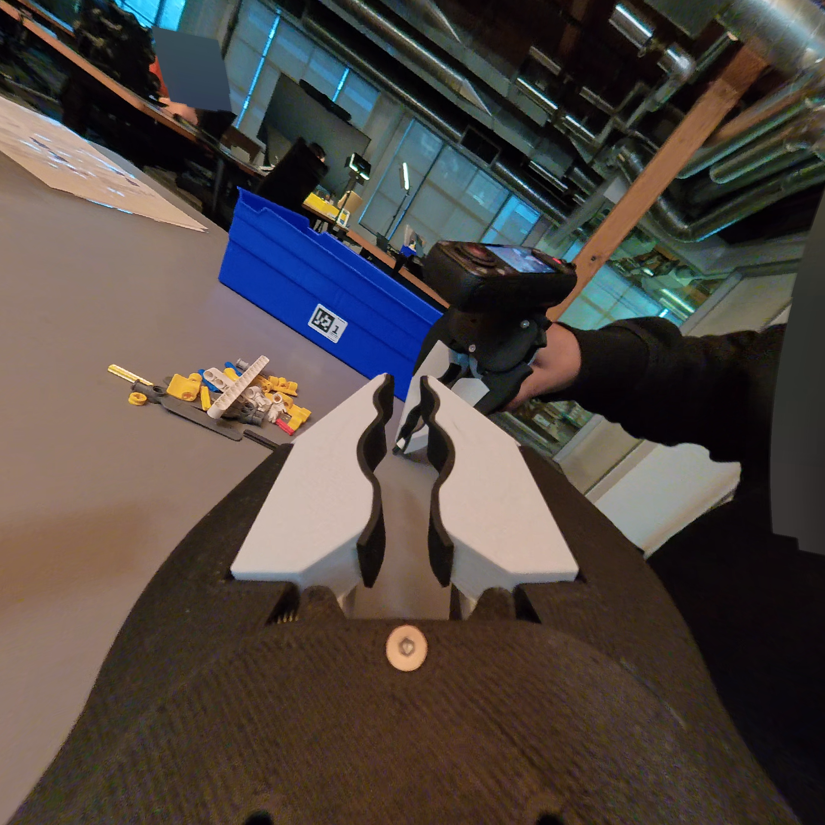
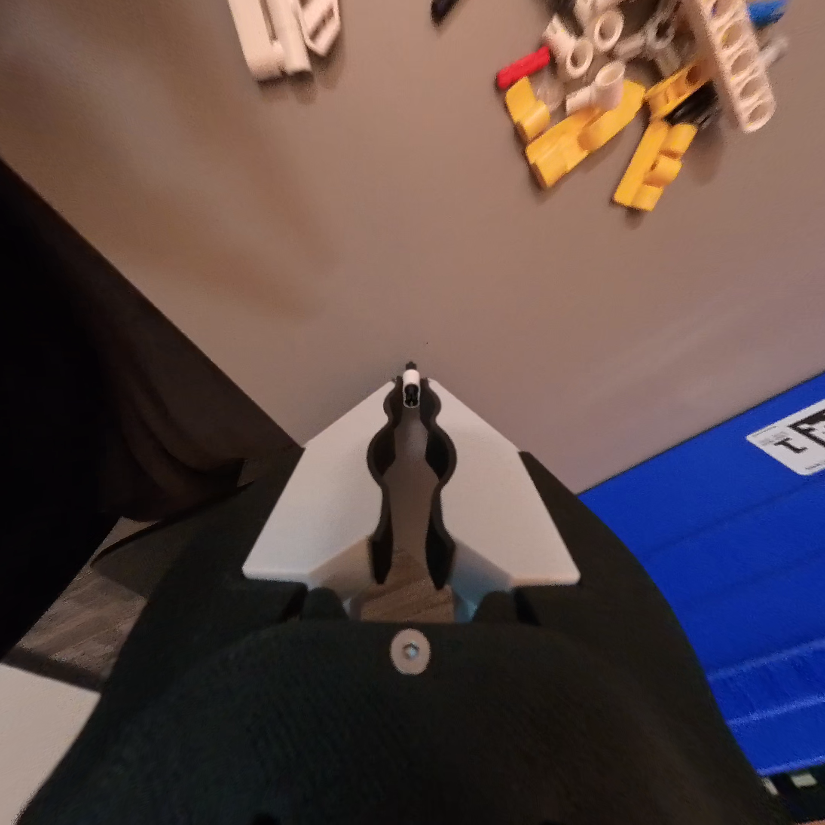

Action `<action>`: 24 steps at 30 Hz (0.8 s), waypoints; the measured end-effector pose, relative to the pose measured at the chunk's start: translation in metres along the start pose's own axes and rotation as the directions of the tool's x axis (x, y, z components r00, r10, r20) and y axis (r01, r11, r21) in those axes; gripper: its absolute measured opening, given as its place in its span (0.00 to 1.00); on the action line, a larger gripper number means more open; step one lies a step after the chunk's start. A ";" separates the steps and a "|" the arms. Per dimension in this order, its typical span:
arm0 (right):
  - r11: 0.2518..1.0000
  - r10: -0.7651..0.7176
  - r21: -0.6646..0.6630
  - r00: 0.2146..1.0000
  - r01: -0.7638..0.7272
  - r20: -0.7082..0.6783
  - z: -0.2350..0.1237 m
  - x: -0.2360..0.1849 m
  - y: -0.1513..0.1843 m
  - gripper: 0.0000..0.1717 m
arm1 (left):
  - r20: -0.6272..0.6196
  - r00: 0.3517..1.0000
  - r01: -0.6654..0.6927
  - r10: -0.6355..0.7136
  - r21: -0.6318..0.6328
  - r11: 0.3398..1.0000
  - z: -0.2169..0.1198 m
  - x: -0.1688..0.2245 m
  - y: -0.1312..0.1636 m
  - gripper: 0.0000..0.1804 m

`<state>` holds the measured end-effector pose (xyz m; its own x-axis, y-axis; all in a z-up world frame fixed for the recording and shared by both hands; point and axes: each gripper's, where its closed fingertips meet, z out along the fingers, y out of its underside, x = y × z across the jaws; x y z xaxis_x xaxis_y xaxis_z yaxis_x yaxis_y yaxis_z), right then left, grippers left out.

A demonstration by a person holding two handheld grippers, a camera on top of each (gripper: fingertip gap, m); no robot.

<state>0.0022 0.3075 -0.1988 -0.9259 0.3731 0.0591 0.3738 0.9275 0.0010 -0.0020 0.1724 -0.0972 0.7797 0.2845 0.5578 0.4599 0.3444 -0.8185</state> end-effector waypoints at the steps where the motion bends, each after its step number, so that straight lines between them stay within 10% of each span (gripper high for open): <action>1: 1.000 -0.005 0.011 1.000 0.005 -0.003 -0.006 -0.001 -0.003 0.03 | -0.013 1.000 0.011 -0.011 0.008 1.000 -0.001 0.001 -0.001 0.04; 24: 0.918 -0.178 -0.359 0.984 0.167 0.003 -0.011 -0.003 0.010 0.03 | -0.093 0.991 0.106 -0.099 0.064 0.992 -0.009 0.000 -0.009 0.04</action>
<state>0.0093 0.3156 -0.1883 -0.9778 0.2024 0.0549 0.2082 0.9059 0.3688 -0.0028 0.1615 -0.0910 0.7663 0.1642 0.6212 0.5117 0.4287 -0.7446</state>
